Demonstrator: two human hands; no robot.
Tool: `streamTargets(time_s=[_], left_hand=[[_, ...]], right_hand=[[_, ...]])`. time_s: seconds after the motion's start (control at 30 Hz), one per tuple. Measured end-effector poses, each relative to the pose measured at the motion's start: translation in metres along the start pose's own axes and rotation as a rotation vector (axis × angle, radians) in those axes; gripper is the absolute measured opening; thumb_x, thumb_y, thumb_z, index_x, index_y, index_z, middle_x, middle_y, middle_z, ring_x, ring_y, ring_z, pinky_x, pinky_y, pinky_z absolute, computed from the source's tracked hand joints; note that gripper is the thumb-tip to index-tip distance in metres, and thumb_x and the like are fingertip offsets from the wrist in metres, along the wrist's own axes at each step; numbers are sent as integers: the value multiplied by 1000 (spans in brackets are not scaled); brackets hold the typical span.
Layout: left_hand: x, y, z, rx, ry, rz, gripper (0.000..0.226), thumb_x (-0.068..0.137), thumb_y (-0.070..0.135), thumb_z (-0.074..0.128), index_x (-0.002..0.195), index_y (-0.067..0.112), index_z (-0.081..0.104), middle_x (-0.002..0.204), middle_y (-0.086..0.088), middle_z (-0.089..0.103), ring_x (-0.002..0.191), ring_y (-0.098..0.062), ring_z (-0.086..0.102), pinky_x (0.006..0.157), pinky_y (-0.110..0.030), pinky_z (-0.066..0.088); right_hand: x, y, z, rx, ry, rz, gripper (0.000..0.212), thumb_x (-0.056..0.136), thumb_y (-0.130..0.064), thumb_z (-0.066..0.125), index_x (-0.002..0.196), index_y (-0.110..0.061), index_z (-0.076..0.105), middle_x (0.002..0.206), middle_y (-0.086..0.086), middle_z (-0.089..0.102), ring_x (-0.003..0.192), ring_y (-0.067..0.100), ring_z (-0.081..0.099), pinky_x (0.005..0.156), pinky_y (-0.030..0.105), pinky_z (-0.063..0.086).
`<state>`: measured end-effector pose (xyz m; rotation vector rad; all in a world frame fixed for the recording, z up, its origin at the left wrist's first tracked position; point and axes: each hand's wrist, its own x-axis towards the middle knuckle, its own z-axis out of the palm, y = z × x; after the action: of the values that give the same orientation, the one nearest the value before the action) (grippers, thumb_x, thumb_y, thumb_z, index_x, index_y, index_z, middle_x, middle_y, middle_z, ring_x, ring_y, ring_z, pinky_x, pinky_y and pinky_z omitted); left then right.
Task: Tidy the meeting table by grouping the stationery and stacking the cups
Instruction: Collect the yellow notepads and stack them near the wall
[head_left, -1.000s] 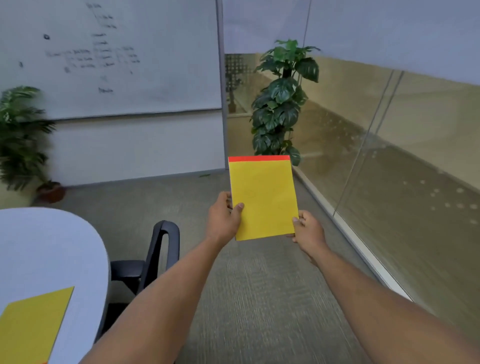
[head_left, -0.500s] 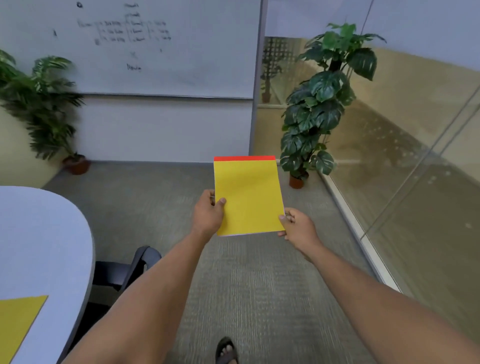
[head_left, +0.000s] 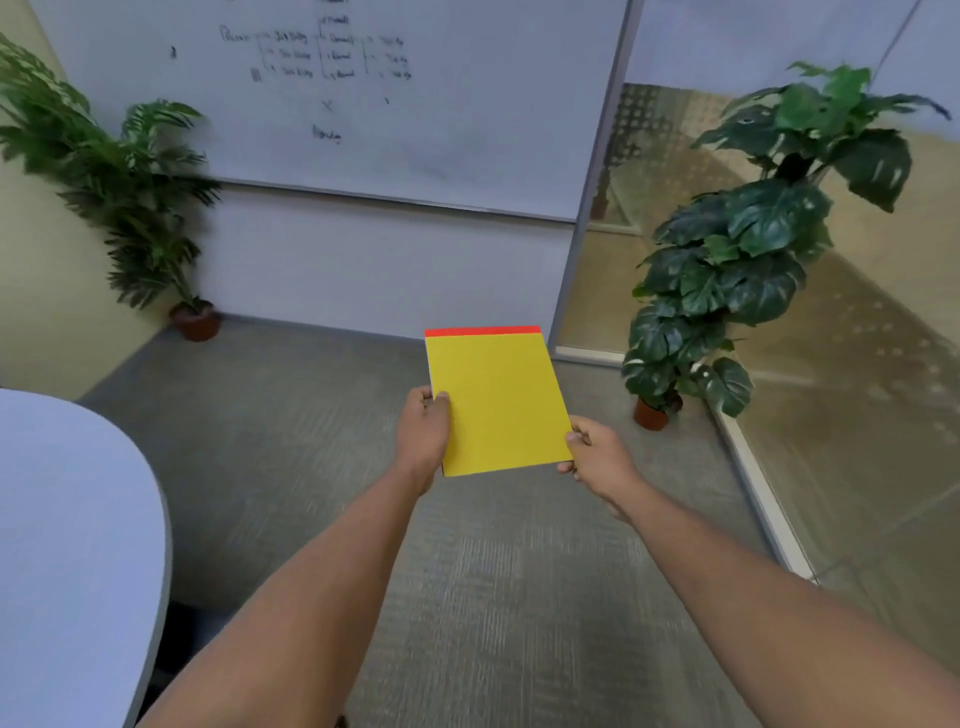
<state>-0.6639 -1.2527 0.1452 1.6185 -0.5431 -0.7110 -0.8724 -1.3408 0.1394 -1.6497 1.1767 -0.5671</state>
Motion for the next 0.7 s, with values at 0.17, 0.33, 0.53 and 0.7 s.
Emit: streamTargets(time_s=[0.17, 0.33, 0.53, 0.7], left_hand=[[65, 3, -16, 33, 121, -45, 11, 100, 22, 47, 103, 19, 57, 90, 6, 60, 76, -10, 54, 65, -32, 42], [128, 5, -28, 56, 293, -44, 16, 101, 21, 49, 109, 11, 59, 90, 1, 62, 73, -12, 54, 59, -30, 40], [189, 18, -52, -10, 499, -67, 21, 101, 21, 50, 113, 6, 58, 99, -6, 65, 80, -17, 56, 68, -30, 43], [230, 21, -96, -20, 642, -54, 15, 100, 21, 52, 110, 10, 56, 89, 3, 64, 75, -12, 59, 65, -30, 46]], right_hand=[[89, -15, 36, 15, -57, -16, 31, 103, -14, 39, 108, -34, 62, 88, -12, 67, 61, 9, 63, 48, 12, 38], [182, -29, 75, 75, -135, -37, 30, 100, -12, 43, 102, -27, 69, 81, -11, 70, 58, 8, 59, 44, 11, 39], [272, -74, 121, 57, -311, -81, 28, 99, -13, 46, 96, -26, 70, 80, -9, 70, 58, 8, 60, 43, 11, 38], [330, -115, 184, 98, -391, -85, 28, 96, -9, 47, 97, -23, 70, 80, 0, 69, 62, 9, 58, 51, 25, 38]])
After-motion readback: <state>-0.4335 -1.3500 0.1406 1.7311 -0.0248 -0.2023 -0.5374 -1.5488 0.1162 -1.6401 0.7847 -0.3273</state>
